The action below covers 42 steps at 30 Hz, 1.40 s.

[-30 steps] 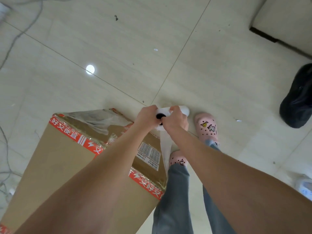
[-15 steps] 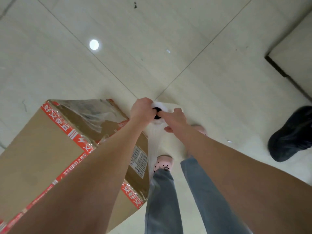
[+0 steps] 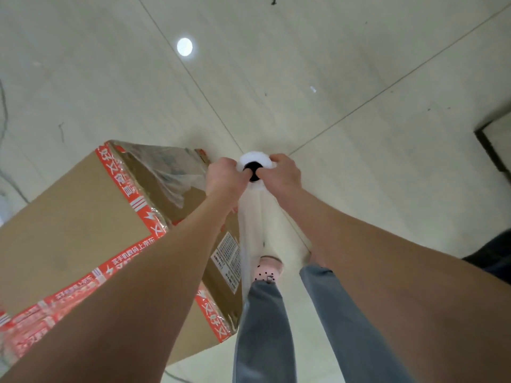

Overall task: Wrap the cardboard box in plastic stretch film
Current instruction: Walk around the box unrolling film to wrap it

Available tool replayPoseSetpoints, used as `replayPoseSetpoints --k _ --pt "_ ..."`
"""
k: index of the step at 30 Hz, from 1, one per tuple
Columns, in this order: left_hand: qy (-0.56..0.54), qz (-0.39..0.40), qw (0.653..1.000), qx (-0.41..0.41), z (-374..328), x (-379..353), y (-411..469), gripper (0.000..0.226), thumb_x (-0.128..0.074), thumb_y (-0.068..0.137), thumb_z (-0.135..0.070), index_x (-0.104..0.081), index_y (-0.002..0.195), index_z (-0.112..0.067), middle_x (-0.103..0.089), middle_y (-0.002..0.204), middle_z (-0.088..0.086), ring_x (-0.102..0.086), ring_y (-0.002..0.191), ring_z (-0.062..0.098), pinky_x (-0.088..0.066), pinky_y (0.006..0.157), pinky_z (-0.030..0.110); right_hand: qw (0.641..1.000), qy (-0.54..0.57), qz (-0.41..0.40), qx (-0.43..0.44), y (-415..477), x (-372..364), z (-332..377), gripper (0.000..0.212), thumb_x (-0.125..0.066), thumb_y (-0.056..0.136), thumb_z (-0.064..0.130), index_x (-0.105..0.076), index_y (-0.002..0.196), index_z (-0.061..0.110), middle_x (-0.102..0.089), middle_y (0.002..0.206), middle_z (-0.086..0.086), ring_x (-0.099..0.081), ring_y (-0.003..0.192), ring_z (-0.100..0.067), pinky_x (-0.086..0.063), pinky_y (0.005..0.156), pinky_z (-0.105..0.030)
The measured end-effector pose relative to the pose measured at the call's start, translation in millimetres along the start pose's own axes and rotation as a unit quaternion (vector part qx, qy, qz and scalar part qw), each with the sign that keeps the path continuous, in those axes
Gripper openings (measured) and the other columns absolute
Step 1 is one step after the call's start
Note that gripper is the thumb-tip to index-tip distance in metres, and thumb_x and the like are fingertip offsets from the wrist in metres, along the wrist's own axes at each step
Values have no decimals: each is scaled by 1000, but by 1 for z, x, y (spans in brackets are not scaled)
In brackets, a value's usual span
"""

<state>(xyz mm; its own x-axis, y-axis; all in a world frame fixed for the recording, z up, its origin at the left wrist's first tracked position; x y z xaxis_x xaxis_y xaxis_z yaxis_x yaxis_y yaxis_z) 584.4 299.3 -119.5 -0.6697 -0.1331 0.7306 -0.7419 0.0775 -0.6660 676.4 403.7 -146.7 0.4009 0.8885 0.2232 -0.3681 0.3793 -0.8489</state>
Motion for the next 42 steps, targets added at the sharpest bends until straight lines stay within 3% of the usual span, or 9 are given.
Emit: replayPoseSetpoints --k 6,11,18,22,26,29,34,38,42 --pt "75 35 996 -35 -9 5 9 17 -56 82 -12 -67 94 -11 -67 90 9 -63 86 27 -47 66 29 999 -13 34 -2 -2 -12 6 35 -60 76 7 -60 111 3 -63 100 -13 -64 92 -33 -55 78 -50" --pt "34 35 999 -16 -9 7 11 17 -59 81 -11 -70 93 -7 -67 86 11 -64 81 27 -48 65 28 996 -70 45 16 1 -11 18 24 -54 77 5 -63 99 4 -65 96 -13 -63 88 -33 -55 77 -48" --pt "-108 11 991 79 5 5 9 12 -59 84 -11 -65 85 -1 -62 79 13 -63 74 28 -49 60 31 998 -59 29 9 0 -8 27 57 -64 81 23 -45 134 17 -54 126 -4 -59 104 -24 -46 77 -26" --pt "-138 21 986 92 8 9 12 16 -61 83 -17 -65 82 -1 -65 76 14 -66 69 29 -55 59 34 996 12 48 -80 1 -13 26 58 -65 81 18 -43 134 16 -47 103 1 -61 83 -20 -49 53 -22" --pt "-30 40 999 11 -3 25 28 13 -59 83 -16 -62 93 -9 -66 89 9 -61 80 26 -45 61 29 996 -77 18 -30 14 -17 49 42 -63 76 15 -57 118 13 -60 105 -5 -65 91 -26 -54 76 -34" --pt "29 43 996 -72 -18 38 45 24 -53 79 -8 -65 100 -13 -68 102 9 -63 96 28 -49 71 32 985 -170 34 1 22 -23 67 28 -64 72 19 -63 100 15 -65 98 -6 -63 89 -24 -45 63 -26" --pt "43 49 997 -52 -10 56 64 14 -51 78 -9 -63 82 -4 -65 79 10 -63 74 28 -45 55 29 961 -269 26 54 30 -34 98 27 -64 71 27 -60 97 24 -61 80 5 -55 73 -19 -32 51 -23" --pt "-62 19 997 35 17 70 71 18 -57 81 -19 -62 90 -4 -66 85 13 -64 77 30 -54 65 35 981 -184 19 57 30 -53 104 53 -65 75 26 -49 125 21 -59 103 3 -55 82 -17 -40 66 -26" --pt "-94 14 991 95 44 80 79 20 -59 83 -27 -62 90 -8 -68 82 11 -68 72 28 -59 68 42 996 -53 69 -36 26 -83 98 56 -68 77 24 -46 128 18 -50 96 3 -60 81 -18 -56 79 -36"
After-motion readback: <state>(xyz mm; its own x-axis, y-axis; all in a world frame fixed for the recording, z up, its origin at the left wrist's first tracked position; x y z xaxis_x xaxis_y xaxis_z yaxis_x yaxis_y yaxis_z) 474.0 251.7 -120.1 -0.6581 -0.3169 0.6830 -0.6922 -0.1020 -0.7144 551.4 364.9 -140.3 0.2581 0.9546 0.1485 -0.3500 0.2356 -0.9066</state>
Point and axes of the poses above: each hand's wrist, its own y-axis towards the middle knuckle, its own x-axis out of the back of the hand, z = x × y, the point moved 6 cm from there along y, towards the middle knuckle
